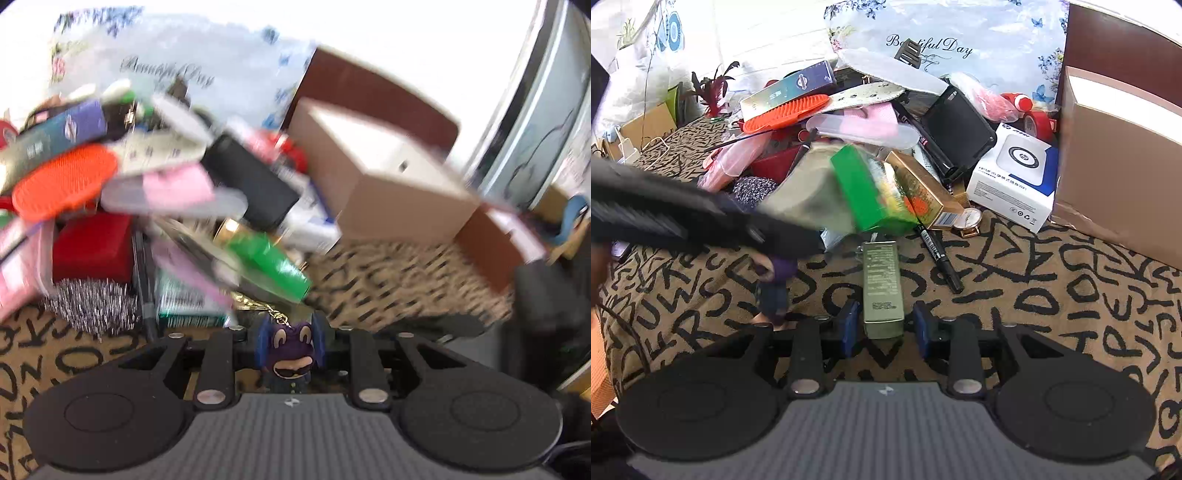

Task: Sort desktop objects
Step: 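Lift the purple figure keychain out of the pile with the left gripper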

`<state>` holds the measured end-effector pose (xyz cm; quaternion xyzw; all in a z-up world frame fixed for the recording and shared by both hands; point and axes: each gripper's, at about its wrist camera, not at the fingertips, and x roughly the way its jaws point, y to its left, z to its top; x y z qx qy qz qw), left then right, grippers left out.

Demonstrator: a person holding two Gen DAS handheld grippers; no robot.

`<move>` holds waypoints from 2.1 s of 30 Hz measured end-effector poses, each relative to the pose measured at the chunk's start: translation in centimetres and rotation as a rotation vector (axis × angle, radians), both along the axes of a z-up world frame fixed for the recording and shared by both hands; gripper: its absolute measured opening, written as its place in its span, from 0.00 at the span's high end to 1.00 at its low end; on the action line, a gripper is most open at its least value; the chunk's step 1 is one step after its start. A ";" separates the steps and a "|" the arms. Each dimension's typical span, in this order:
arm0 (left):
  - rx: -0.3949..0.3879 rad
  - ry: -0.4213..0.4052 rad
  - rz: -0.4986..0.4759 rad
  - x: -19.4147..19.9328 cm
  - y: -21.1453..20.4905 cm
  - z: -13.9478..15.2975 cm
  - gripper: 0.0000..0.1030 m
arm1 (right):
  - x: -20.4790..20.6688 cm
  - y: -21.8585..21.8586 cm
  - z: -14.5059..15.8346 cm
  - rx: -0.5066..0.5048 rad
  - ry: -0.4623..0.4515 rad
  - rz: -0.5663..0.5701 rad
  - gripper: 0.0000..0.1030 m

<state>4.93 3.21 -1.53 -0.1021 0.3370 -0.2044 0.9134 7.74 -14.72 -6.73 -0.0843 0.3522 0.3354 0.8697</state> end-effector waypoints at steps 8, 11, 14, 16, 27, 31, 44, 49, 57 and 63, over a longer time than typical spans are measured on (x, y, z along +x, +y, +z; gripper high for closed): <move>0.088 -0.097 0.014 -1.9 0.1 2.5 0.76 | -0.2 -0.6 0.1 0.015 0.002 -0.015 0.69; 0.133 0.024 0.043 -0.9 0.4 -0.7 0.78 | -0.3 -0.6 0.0 0.012 0.003 -0.012 0.69; 0.127 0.093 0.076 -0.4 1.0 -3.1 0.70 | -0.2 -0.5 0.0 0.005 0.006 -0.006 0.69; 0.113 0.115 0.087 -0.1 1.2 -3.7 0.67 | -0.1 -0.4 0.0 -0.001 0.008 -0.003 0.69; 0.077 0.096 0.124 1.2 1.7 -4.0 0.71 | 1.6 1.4 -0.4 -0.023 -0.004 0.004 0.69; 0.054 0.115 0.124 1.2 2.1 -4.2 0.71 | 1.2 1.0 -0.2 -0.050 -0.014 0.012 0.78; 0.031 0.022 0.015 -1.0 1.5 -0.6 0.71 | -2.1 -4.5 0.7 -0.090 -0.022 -0.100 0.79; 0.044 0.055 0.050 -0.6 1.6 -1.4 0.71 | -1.9 -4.3 0.1 -0.074 -0.017 -0.111 0.79; 0.020 0.024 0.062 -0.5 2.0 -0.8 0.71 | -1.4 -4.4 0.1 -0.047 -0.001 -0.110 0.79; 0.011 -0.078 0.042 -0.5 1.6 2.5 0.71 | -1.1 -5.0 2.3 0.001 -0.048 -0.108 0.80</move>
